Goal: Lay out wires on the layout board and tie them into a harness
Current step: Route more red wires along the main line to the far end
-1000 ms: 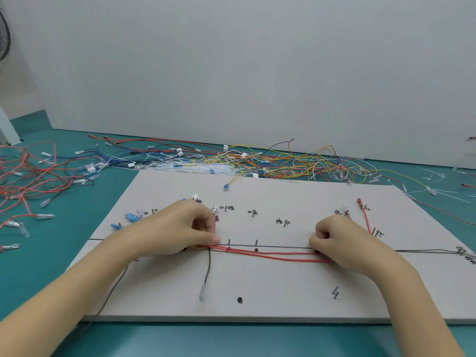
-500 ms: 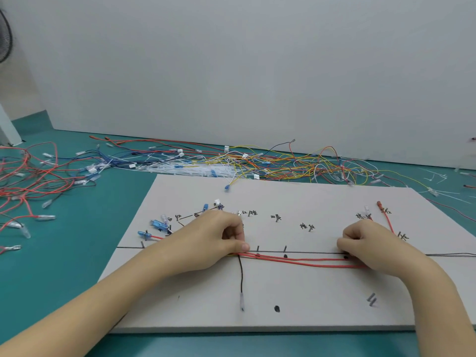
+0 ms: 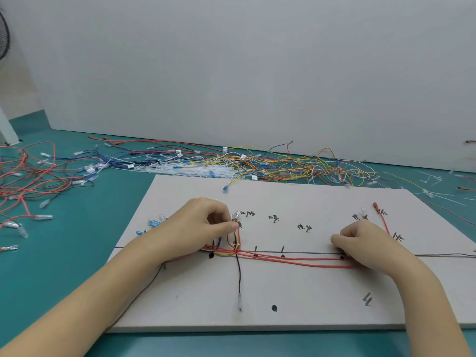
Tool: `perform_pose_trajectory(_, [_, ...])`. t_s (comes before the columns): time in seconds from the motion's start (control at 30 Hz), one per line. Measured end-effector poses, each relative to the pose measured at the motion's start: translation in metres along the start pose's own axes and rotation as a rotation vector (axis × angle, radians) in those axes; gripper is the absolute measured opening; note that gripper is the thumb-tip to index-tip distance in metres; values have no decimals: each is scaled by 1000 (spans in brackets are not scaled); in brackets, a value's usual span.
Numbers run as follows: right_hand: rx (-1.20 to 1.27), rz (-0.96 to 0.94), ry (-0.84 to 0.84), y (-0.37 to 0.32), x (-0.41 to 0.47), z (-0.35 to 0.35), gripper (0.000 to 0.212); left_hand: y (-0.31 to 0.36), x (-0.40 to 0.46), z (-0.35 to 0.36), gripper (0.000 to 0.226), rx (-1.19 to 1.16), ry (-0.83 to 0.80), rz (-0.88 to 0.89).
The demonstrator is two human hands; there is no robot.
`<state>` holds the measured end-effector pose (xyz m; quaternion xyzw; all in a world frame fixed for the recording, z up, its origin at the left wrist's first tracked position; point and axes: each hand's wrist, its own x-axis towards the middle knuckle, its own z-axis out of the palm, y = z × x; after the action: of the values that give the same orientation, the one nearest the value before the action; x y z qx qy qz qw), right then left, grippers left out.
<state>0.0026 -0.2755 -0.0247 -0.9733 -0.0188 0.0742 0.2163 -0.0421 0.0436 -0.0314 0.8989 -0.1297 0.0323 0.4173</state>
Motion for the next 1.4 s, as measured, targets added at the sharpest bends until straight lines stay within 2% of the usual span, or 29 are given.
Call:
perform_pose_trajectory(0.4, [74,37,108,-1,-1,0,38,-24,-1,-44,20,78,136,-113])
perform_pose_trajectory(0.6, [113,4,129,-1,0,-1,29,-27,3,-27,15,182,39,-123])
perform_pose_trajectory(0.8, [136,12,123,1,3,1,27,-28,11,-31,8,249,56,-138])
perform_pose_trajectory(0.9, [160,-4,195,0,5,2,31,-29,19,-34,5,315,7,-193])
perform_pose_trajectory(1.0, [242,-28,362,0,7,0,25,-29,24,-31,30,437,-89,-278])
perform_pose_trajectory(1.1, [314,-54,480,0,8,-1,21,-25,31,-25,49,462,-91,-259])
perform_pose_trajectory(1.27, [344,-138,512,-15,8,3,14,-27,31,-18,41,501,-37,-198])
perform_pose_trajectory(1.4, [256,-267,421,-41,15,4,12,-31,29,-15,40,508,-19,-169])
